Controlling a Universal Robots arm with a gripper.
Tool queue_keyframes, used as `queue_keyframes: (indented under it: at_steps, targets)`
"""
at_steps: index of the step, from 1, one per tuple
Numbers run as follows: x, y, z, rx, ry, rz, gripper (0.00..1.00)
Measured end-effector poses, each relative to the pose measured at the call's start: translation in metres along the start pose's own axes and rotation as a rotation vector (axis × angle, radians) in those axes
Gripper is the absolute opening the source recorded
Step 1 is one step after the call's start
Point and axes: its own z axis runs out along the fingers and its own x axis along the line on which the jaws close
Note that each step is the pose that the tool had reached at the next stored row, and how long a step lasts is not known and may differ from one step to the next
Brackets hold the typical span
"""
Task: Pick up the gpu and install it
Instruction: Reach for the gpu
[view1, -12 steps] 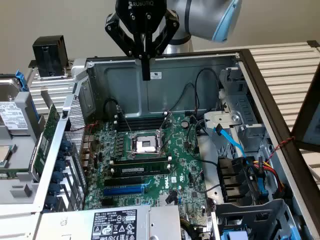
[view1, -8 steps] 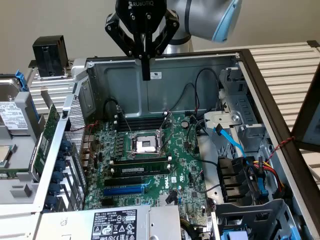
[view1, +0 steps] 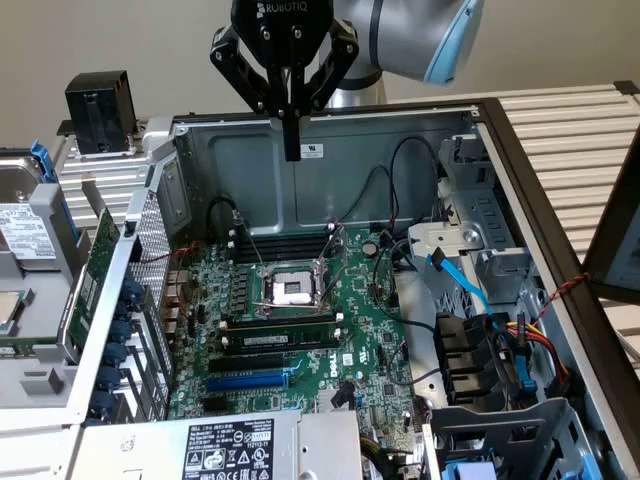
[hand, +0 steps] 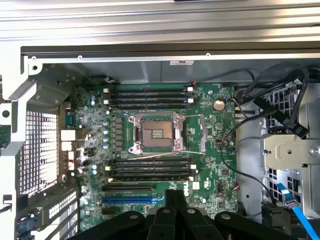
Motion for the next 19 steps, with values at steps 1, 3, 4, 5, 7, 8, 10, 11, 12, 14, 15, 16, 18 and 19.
queue_keyframes:
  at_steps: [1, 3, 4, 5, 7, 8, 10, 11, 12, 14, 15, 16, 18, 19]
  targets:
    - [0.000, 0.0000, 0.0000, 0.0000, 0.0000, 0.000, 0.11]
    - [0.002, -0.0002, -0.0002, 0.0002, 0.0001, 0.000, 0.11]
    - [0.003, -0.0002, -0.0002, 0.0003, 0.0001, 0.000, 0.11]
    - [0.006, -0.0004, -0.0002, 0.0002, 0.0001, 0.000, 0.11]
    - [0.013, -0.0009, -0.0003, 0.0001, 0.0000, 0.000, 0.11]
    - [0.016, -0.0012, -0.0003, 0.0001, 0.0000, 0.000, 0.11]
    - [0.024, -0.0017, -0.0004, 0.0000, -0.0001, 0.000, 0.11]
    - [0.028, -0.0020, -0.0005, 0.0000, 0.0000, 0.000, 0.11]
    - [0.033, -0.0023, -0.0005, 0.0000, 0.0000, 0.000, 0.11]
    - [0.041, -0.0029, -0.0006, 0.0001, 0.0000, 0.000, 0.11]
    - [0.046, -0.0032, -0.0007, 0.0001, 0.0000, 0.000, 0.11]
    - [0.051, -0.0036, -0.0008, -0.0003, 0.0000, 0.000, 0.11]
    - [0.060, -0.0042, -0.0010, -0.0023, 0.0002, 0.000, 0.11]
    - [0.064, -0.0045, -0.0011, -0.0034, 0.0002, 0.000, 0.11]
